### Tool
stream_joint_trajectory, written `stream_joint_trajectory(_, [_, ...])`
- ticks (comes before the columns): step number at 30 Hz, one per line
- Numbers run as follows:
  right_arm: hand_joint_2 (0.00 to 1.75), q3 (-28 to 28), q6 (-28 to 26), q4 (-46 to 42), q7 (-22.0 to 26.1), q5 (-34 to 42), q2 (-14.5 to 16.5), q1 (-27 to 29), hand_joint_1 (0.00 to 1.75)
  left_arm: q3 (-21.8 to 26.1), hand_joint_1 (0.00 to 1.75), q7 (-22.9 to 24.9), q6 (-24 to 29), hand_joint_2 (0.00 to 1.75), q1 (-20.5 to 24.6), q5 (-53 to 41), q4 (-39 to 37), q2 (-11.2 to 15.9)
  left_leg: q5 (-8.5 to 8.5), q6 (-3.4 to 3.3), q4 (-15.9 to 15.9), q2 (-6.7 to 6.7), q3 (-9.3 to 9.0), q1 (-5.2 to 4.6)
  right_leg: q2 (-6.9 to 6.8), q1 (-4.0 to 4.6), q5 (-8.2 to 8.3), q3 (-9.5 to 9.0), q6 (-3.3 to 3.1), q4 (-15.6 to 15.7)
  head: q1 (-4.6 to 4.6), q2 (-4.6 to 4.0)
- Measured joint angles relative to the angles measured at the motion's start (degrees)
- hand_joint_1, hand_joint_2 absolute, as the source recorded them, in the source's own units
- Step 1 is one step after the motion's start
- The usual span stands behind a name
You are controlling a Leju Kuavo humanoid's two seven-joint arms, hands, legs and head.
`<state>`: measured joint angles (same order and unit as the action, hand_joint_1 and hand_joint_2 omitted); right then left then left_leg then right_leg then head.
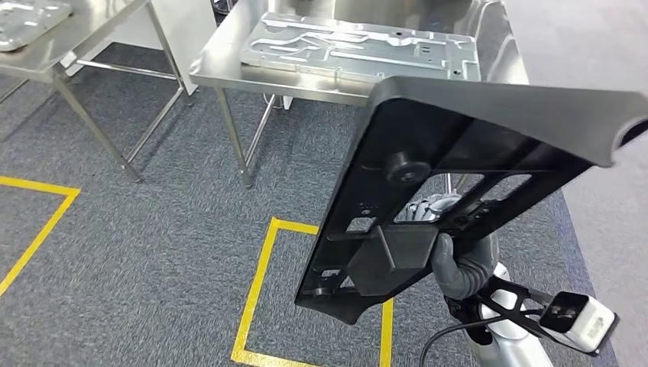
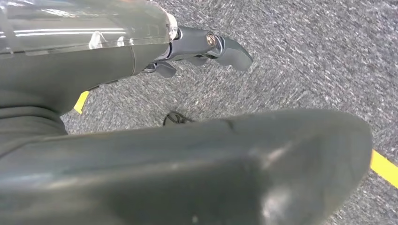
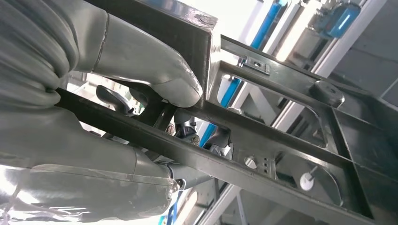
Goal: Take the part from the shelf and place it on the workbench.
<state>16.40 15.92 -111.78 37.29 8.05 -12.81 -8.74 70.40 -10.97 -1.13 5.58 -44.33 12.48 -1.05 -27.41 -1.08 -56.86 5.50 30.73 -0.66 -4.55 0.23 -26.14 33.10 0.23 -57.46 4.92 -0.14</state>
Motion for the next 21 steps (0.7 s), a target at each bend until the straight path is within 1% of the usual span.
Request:
stream_joint_trajectory(1, [1.75, 0.1, 0.0, 0.1, 0.0, 0.0, 0.0, -0.1, 1.75, 0.0, 0.0, 0.0, -0.1, 0.0, 0.1, 0.0, 0.0, 0.0, -0.1, 0.28, 0.0, 0.59, -0.12, 0.0, 0.83, 0.01, 0.16, 0.09, -0.27, 0.1, 0.01, 0.0])
stream_joint_trajectory(2, [1.75, 0.1, 0.0, 0.1, 0.0, 0.0, 0.0, -0.1, 1.75, 0.0, 0.0, 0.0, -0.1, 0.0, 0.1, 0.1, 0.0, 0.0, -0.33, 0.62, -0.1, 0.65, -0.19, 0.1, 1.44, -0.11, 0.3, 0.07, -0.52, 0.3, 0.01, 0.0])
stream_joint_trajectory(3, [1.75, 0.2, 0.0, 0.1, 0.0, 0.1, 0.0, -0.3, 1.75, 0.0, 0.0, 0.0, -0.1, 0.0, 0.2, 0.1, 0.0, 0.0, -0.95, 0.95, -0.8, -0.19, -0.01, 0.22, 2.07, -0.27, 0.49, 0.01, -0.82, 0.5, 0.0, 0.0])
stream_joint_trajectory(4, [1.75, 0.2, 0.0, 0.2, 0.0, 0.1, 0.0, -0.4, 1.75, 0.1, 0.0, 0.0, -0.2, 0.0, 0.2, 0.2, 0.0, 0.0, -2.15, 1.25, -2.5, -1.51, 0.65, 0.33, 2.68, -0.45, 0.69, -0.06, -1.12, 0.7, 0.01, 0.0])
stream_joint_trajectory(5, [1.75, 0.3, 0.0, 0.3, 0.0, 0.1, -0.1, -0.6, 1.75, 0.1, 0.0, 0.0, -0.2, 0.0, 0.2, 0.3, 0.0, -0.1, -3.87, 1.5, -5.5, -3.13, 1.93, 0.49, 3.26, -0.57, 0.83, -0.11, -1.33, 0.8, 0.01, 0.0])
stream_joint_trajectory(6, [1.75, 0.4, 0.0, 0.4, 0.0, 0.1, -0.1, -0.8, 1.75, 0.2, 0.0, 0.0, -0.2, 0.0, 0.1, 0.3, 0.0, -0.1, -5.88, 1.65, -9.4, -4.34, 3.73, 0.57, 3.87, -0.55, 0.88, -0.08, -1.49, 0.9, 0.01, 0.0])
stream_joint_trajectory(7, [1.75, 0.6, -0.2, 0.6, 0.0, -0.1, -0.1, -0.9, 1.75, 0.3, 0.0, 0.0, -0.2, 0.0, 0.0, 0.4, 0.0, -0.1, -7.53, 1.76, -13.5, -4.83, 5.7, 0.62, 4.45, -0.52, 0.89, -0.04, -1.57, 0.8, 0.02, 0.0])
stream_joint_trajectory(8, [1.75, 0.8, -0.5, 0.7, 0.0, -0.5, -0.1, -1.0, 1.75, 0.3, 0.0, 0.0, -0.3, 0.0, -0.2, 0.4, 0.0, -0.1, -8.23, 1.86, -16.4, -5.01, 7.23, 0.68, 5.05, -0.48, 0.89, -0.03, -1.62, 0.7, 0.02, 0.0])
stream_joint_trajectory(9, [1.75, 1.1, -0.8, 0.9, 0.0, -0.9, -0.1, -1.0, 1.75, 0.4, 0.0, 0.0, -0.5, 0.0, -0.3, 0.4, 0.0, -0.1, -7.78, 1.91, -17.3, -5.04, 7.89, 0.73, 5.58, -0.46, 0.85, -0.04, -1.62, 0.7, 0.02, 0.01])
stream_joint_trajectory(10, [1.75, 1.4, -1.3, 1.0, 0.0, -1.4, -0.1, -1.0, 1.75, 0.4, 0.0, 0.0, -0.7, 0.0, -0.3, 0.4, 0.0, -0.1, -6.19, 1.92, -15.7, -5.05, 7.44, 0.81, 6.05, -0.47, 0.78, -0.09, -1.56, 0.5, 0.02, 0.0])
stream_joint_trajectory(11, [1.75, 1.6, -1.7, 1.0, 0.0, -1.8, -0.1, -1.0, 1.75, 0.5, 0.0, 0.0, -0.9, 0.0, -0.2, 0.4, 0.0, -0.1, -3.86, 1.89, -12.1, -5.14, 5.98, 0.91, 6.44, -0.49, 0.66, -0.17, -1.43, 0.4, 0.02, 0.0])
stream_joint_trajectory(12, [1.75, 1.8, -2.0, 1.0, 0.0, -2.0, -0.1, -1.0, 1.75, 0.5, 0.0, 0.0, -1.0, 0.0, -0.2, 0.4, 0.0, -0.1, -1.89, 1.82, -7.9, -5.46, 4.23, 0.98, 6.72, -0.46, 0.51, -0.2, -1.23, 0.2, 0.02, 0.0])
stream_joint_trajectory(13, [1.75, 2.0, -2.3, 1.0, 0.0, -2.3, -0.1, -1.0, 1.75, 0.5, 0.0, 0.0, -1.2, 0.0, -0.1, 0.4, 0.0, -0.1, -0.46, 1.6, -4.4, -5.78, 2.78, 1.0, 6.98, -0.4, 0.34, -0.16, -0.98, 0.0, 0.01, -0.01])
stream_joint_trajectory(14, [1.75, 2.2, -2.5, 1.0, 0.0, -2.5, -0.1, -1.0, 1.75, 0.5, 0.0, -0.1, -1.3, 0.0, -0.1, 0.4, 0.0, -0.1, 0.28, 1.33, -2.2, -6.08, 1.89, 0.98, 7.16, -0.35, 0.23, -0.05, -0.71, -0.2, 0.01, -0.01])
stream_joint_trajectory(15, [1.75, 2.3, -2.6, 1.0, 0.0, -2.7, -0.1, -1.0, 1.75, 0.5, 0.0, -0.1, -1.4, 0.0, -0.1, 0.4, 0.0, -0.1, 0.26, 0.96, -1.3, -6.28, 1.62, 0.88, 7.3, -0.32, 0.12, 0.08, -0.4, -0.2, 0.01, -0.01])
stream_joint_trajectory(16, [1.75, 2.5, -2.7, 1.0, 0.0, -2.9, -0.1, -0.9, 1.75, 0.5, 0.0, -0.1, -1.4, 0.0, -0.1, 0.4, 0.0, -0.1, 0.25, 0.53, -1.2, -6.23, 1.64, 0.77, 7.4, -0.35, 0.03, 0.17, -0.07, -0.2, 0.01, -0.02])
stream_joint_trajectory(18, [1.75, 2.7, -2.9, 0.9, 0.0, -3.1, -0.1, -0.9, 1.75, 0.5, 0.0, -0.3, -1.4, 0.0, -0.1, 0.2, 0.0, -0.1, 0.18, -0.31, -0.9, -6.07, 1.39, 0.8, 6.97, -0.47, -0.54, 0.28, 0.55, -0.7, 0.01, -0.01])
stream_joint_trajectory(19, [1.75, 2.8, -3.0, 0.8, 0.0, -3.1, -0.1, -0.9, 1.75, 0.5, 0.0, -0.3, -1.5, 0.0, -0.1, 0.1, 0.0, -0.1, 0.14, -0.7, -0.7, -6.0, 1.14, 0.86, 6.46, -0.5, -1.3, 0.88, 0.77, -2.3, 0.01, -0.01])
stream_joint_trajectory(20, [1.75, 2.9, -3.2, 0.8, 0.0, -3.2, -0.1, -0.9, 1.75, 0.5, 0.0, -0.4, -1.5, 0.0, -0.1, 0.1, 0.0, -0.1, 0.03, -1.01, -0.5, -5.92, 0.85, 0.9, 5.9, -0.57, -2.48, 2.13, 0.94, -5.0, 0.0, -0.01])
stream_joint_trajectory(21, [1.75, 3.0, -3.3, 0.7, 0.0, -3.2, -0.1, -0.9, 1.75, 0.5, 0.0, -0.5, -1.5, 0.0, -0.1, 0.0, 0.0, -0.1, -0.2, -1.19, -0.5, -5.85, 0.63, 0.84, 5.43, -0.67, -3.93, 4.14, 1.06, -8.8, -0.01, -0.01])
